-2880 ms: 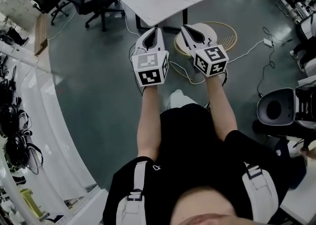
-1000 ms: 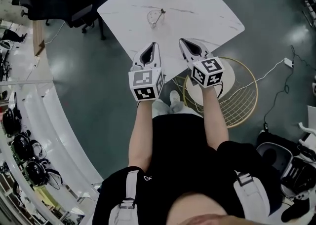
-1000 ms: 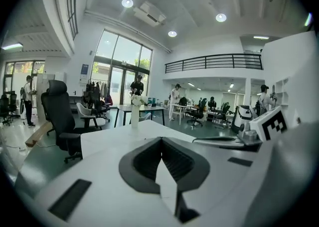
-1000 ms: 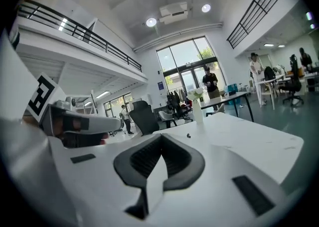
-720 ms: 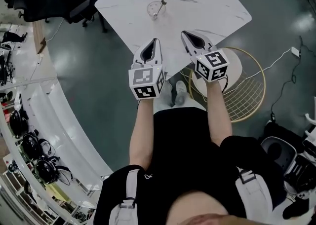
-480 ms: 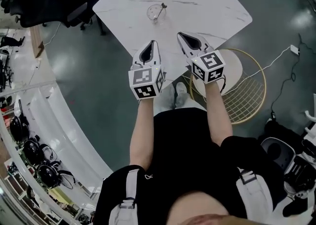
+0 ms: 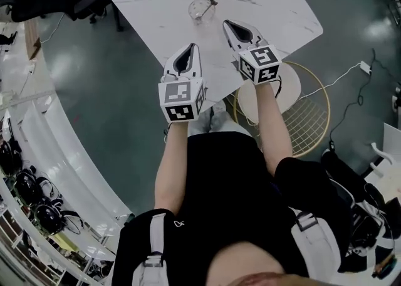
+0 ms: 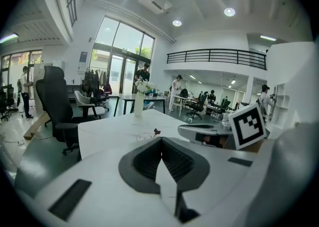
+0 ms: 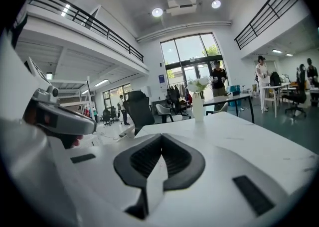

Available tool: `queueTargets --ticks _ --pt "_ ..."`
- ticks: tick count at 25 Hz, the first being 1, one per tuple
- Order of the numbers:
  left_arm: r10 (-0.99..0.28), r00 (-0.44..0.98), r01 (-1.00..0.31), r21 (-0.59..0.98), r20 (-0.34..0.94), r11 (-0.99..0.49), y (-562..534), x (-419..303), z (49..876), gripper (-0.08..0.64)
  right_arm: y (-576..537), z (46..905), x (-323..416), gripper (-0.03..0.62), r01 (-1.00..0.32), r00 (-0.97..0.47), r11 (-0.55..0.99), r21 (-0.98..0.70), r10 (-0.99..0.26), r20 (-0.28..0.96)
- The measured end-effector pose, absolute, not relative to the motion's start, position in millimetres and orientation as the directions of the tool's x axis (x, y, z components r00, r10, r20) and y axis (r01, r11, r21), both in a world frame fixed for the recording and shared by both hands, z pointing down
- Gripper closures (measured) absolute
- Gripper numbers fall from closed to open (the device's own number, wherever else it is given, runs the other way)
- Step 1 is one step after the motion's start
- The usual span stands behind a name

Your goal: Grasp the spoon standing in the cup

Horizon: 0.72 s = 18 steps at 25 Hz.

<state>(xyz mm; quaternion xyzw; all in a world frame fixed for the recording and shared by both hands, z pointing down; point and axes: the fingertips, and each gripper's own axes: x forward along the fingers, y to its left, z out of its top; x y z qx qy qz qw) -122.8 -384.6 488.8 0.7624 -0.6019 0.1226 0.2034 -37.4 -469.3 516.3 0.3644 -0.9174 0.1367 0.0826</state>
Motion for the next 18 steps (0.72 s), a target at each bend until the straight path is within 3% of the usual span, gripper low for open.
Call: queueTargets --ticks 7,13,18 --pt "-0.862 0.257 -0.964 0.174 0.437 -0.2 -396 -131 487 0.546 -517 535 -49 0.564 -0.71 -0.7 0.68 -0.184 -0.65 0.297" --pt "-0.859 0.231 -0.971 0.163 0.456 -0.175 -403 -147 495 0.546 -544 566 -62 0.46 -0.701 -0.703 0.679 -0.217 -0.606 0.372" --pt "-0.859 0.235 -0.972 0.126 0.454 -0.2 -415 -150 488 0.548 -559 584 -70 0.449 -0.699 -0.703 0.675 -0.237 -0.587 0.401"
